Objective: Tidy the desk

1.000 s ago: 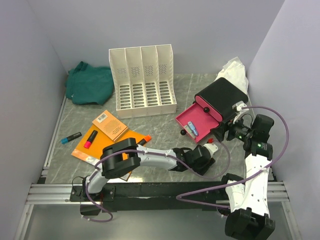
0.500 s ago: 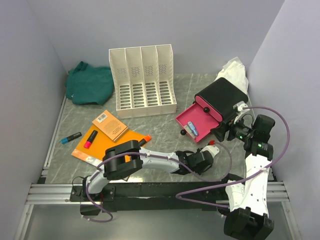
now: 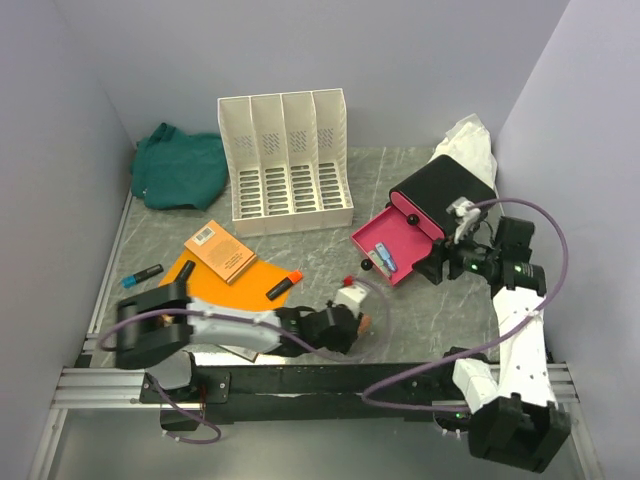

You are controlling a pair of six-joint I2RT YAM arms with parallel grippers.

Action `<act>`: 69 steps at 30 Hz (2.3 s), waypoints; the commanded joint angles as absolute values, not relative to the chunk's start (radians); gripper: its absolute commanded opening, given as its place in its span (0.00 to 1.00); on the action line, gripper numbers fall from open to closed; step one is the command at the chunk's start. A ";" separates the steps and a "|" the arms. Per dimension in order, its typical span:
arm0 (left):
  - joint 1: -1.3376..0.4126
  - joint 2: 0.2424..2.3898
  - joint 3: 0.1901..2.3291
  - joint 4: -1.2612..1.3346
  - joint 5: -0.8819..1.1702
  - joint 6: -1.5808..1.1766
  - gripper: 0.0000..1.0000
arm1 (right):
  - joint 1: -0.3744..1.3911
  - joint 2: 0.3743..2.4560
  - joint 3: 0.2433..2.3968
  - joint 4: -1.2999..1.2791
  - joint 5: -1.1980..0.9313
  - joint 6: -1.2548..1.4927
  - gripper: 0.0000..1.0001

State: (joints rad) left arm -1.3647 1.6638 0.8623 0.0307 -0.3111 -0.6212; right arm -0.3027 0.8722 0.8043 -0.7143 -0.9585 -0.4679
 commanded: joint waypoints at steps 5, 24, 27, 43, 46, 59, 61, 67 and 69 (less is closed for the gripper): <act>-1.289 1.231 0.568 0.296 -0.353 -0.854 0.02 | 0.159 0.960 0.974 -0.761 -0.766 -0.402 0.77; -1.140 0.948 0.457 0.440 -0.566 -1.038 0.01 | 0.520 1.405 1.266 -0.446 -0.704 0.370 0.81; -1.138 0.982 0.479 0.449 -0.577 -1.048 0.01 | 0.534 1.413 1.243 -0.424 -0.677 0.399 0.80; -1.137 1.069 0.538 0.489 -0.548 -1.042 0.01 | 0.603 1.477 1.189 -0.350 -0.695 0.397 0.27; -1.137 1.066 0.538 0.479 -0.540 -1.049 0.19 | 0.603 1.453 1.169 -0.347 -0.695 0.374 0.01; -1.104 0.907 0.469 0.100 -0.406 -0.927 0.99 | 0.414 1.339 1.244 -0.602 -0.272 -0.159 0.00; -1.100 0.870 0.462 -0.030 -0.397 -0.885 0.99 | 0.393 1.335 1.218 -0.621 -0.241 -0.216 0.00; -1.074 0.766 0.463 -0.241 -0.423 -0.807 0.99 | 0.382 1.331 1.132 -0.598 -0.112 -0.262 0.08; -1.052 0.743 0.465 -0.276 -0.426 -0.781 0.99 | 0.370 1.357 1.135 -0.598 -0.078 -0.253 0.21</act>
State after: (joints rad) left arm -1.0832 0.7975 0.4595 -0.1364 -0.4225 -0.8696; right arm 0.3832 1.3533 1.1435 -0.5964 -0.1959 -0.1978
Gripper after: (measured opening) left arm 0.994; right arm 0.236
